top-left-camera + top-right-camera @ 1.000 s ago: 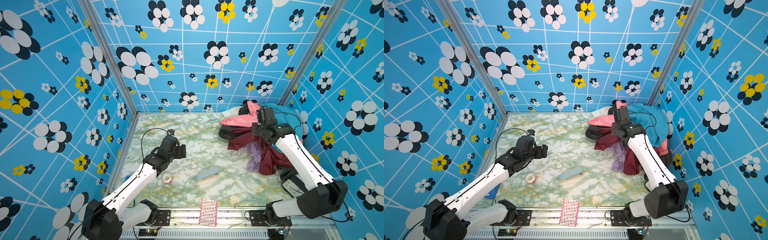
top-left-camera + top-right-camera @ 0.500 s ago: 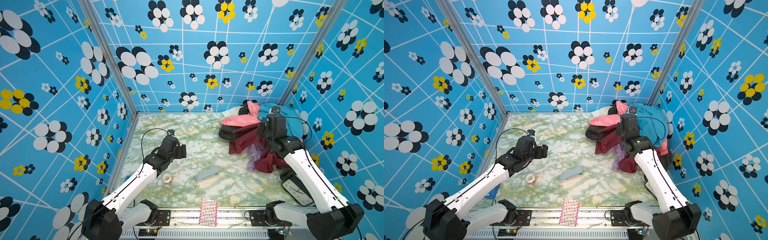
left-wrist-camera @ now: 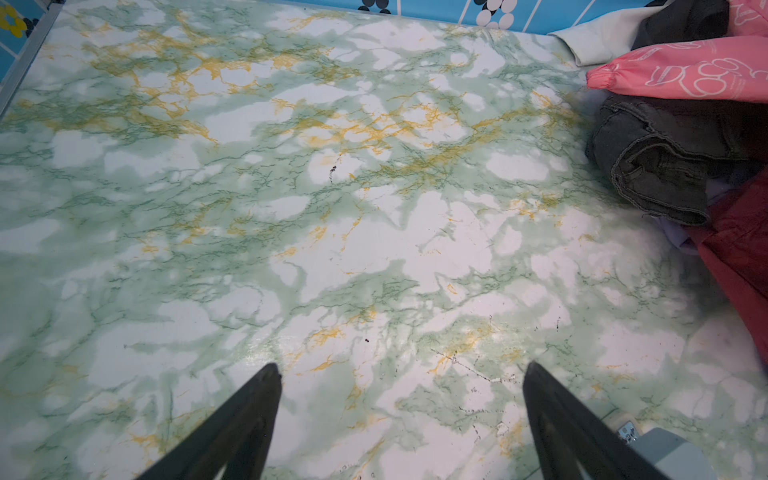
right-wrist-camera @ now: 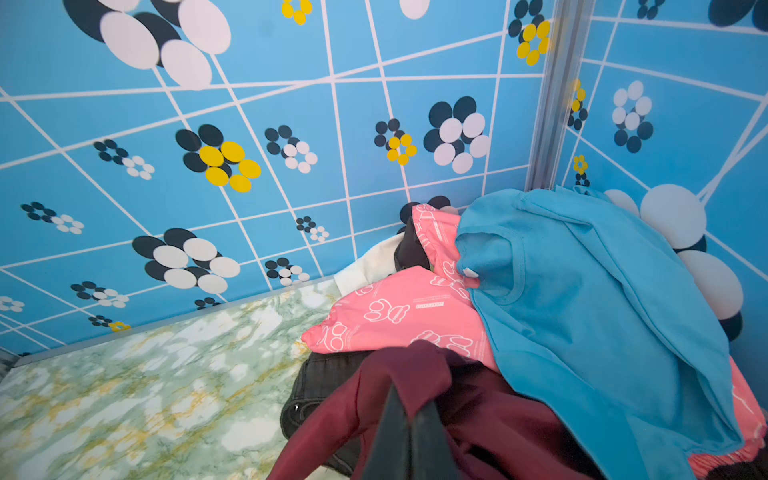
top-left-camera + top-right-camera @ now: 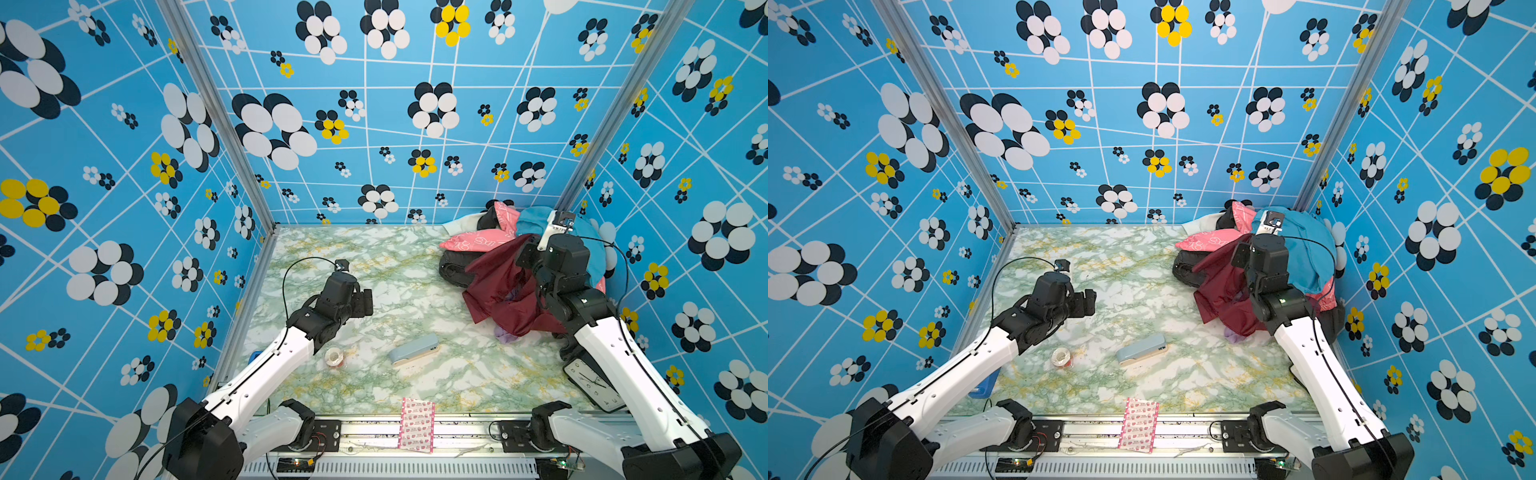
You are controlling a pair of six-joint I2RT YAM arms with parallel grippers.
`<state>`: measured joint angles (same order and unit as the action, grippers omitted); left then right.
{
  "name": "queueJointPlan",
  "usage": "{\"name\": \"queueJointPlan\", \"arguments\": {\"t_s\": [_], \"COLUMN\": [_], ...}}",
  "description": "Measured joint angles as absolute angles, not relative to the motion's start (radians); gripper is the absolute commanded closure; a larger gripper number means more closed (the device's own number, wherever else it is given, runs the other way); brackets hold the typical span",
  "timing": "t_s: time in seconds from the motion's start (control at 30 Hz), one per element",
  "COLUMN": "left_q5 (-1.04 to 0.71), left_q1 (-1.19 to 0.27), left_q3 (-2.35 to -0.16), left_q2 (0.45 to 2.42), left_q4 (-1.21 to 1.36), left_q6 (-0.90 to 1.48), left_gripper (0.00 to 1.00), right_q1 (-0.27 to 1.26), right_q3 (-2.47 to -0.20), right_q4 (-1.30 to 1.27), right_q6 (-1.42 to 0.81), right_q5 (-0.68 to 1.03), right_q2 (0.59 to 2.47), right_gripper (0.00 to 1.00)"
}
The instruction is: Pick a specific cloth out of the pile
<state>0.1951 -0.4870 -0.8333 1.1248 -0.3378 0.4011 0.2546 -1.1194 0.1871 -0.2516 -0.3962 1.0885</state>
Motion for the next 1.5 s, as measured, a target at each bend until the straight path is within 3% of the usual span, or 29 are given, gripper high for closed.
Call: {"name": "queueJointPlan", "arguments": {"t_s": [0.3,0.53,0.57,0.67,0.8,0.87,1.0,1.33,1.5], "left_q5": [0.196,0.196,0.196,0.199,0.203,0.203,0.203,0.202,0.202], "left_q1": [-0.499,-0.500,-0.500,-0.500,-0.505,-0.505,-0.505,-0.513,-0.522], "left_q3": [-0.834,-0.837,-0.838,-0.843,-0.848,-0.849,-0.849,-0.852,-0.853], "left_q2": [1.126,1.144,1.145,1.145,1.145,1.145,1.145,1.145,1.156], "left_q4": [-0.337,-0.337,-0.338,-0.337,-0.337,-0.337,-0.337,-0.337,-0.337], "left_q6": [0.405,0.405,0.405,0.405,0.404,0.404,0.404,0.405,0.405], "left_gripper": [0.08,0.08,0.08,0.08,0.08,0.08,0.08,0.08,0.08], "right_q1": [0.255,0.244,0.241,0.235,0.235,0.235,0.235,0.235,0.235], "right_q3": [-1.106,-1.206,-1.221,-1.258,-1.331,-1.363,-1.366,-1.289,-1.277], "right_q4": [0.107,0.173,0.186,0.242,0.352,0.399,0.440,0.476,0.539], "right_q6": [-0.249,-0.252,-0.252,-0.258,-0.270,-0.268,-0.262,-0.257,-0.244], "right_q5": [-0.393,-0.477,-0.484,-0.499,-0.509,-0.506,-0.467,-0.332,-0.252], "right_q2": [1.079,1.288,1.325,1.430,1.546,1.577,1.563,1.295,1.279], "right_gripper": [1.00,1.00,0.95,0.67,0.15,0.01,0.01,0.01,0.01]}}
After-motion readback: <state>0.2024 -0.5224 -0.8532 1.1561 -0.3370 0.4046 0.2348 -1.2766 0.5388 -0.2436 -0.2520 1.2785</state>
